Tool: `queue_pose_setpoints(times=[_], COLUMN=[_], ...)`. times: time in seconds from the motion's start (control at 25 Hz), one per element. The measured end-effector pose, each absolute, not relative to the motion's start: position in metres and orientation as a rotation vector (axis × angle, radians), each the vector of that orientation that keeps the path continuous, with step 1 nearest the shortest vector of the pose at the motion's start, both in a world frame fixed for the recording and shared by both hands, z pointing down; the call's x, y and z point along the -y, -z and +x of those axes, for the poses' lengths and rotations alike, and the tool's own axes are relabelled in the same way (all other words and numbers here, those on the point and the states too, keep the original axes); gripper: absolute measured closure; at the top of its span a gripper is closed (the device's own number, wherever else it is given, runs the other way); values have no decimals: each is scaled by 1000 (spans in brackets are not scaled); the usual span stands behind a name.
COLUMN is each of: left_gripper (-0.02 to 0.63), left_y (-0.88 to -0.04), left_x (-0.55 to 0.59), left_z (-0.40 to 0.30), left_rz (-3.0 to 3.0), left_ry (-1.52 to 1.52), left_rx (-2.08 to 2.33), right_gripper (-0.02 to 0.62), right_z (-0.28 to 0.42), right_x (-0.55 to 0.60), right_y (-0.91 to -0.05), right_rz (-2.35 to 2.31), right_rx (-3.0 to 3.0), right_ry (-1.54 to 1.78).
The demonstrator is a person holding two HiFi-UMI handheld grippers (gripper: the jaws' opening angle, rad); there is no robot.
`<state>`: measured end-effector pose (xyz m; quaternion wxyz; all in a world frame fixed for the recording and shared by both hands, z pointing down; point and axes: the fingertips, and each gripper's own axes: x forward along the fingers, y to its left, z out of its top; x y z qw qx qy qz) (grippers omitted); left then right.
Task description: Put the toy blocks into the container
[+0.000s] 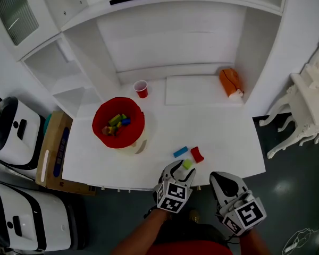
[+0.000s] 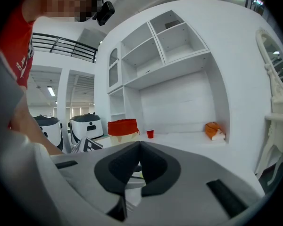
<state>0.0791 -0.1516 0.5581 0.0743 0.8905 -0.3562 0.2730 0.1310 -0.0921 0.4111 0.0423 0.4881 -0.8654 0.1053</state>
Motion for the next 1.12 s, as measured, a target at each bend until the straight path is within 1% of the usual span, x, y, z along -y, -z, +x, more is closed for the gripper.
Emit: queue_pose_setpoints(times=[0.24,0.28,0.32,0.44,0.6,0.8,0.96,1.12], left_gripper=[374,417,436,437,437,437,437,437], left_y=[-580,-581,-581,-569,-509,-391,-338,-327], left_x=[163,164,164,163,158,173,207,238], left_z=[86,86,86,85,71,15,-41,-87], left_rz=[2651,2655,2661,2686,2754,2767,2785,2700], left_ry=[-935,-949,-949,-857,-589,-274,-168,-167], left_rx=[1027,1025,1021,1016,1103,1365,1579,1720], right_gripper=[583,583,583,583,583,583,583,583], right_z=[148,149,151,153,152,137,109,83], right_x=[96,97,97,101,105,114,121,130], right_y=[-412,-412,-412,-415,-416,-415,-411,-402], right_rz=[1534,1538,1540,1541,1541,1501,1431,1368], right_rx=[2625,2623,2621,2621,2633,2685,2735,2776], right_ry=[-339,-340,-340,-348,-368,-390,-377,-342])
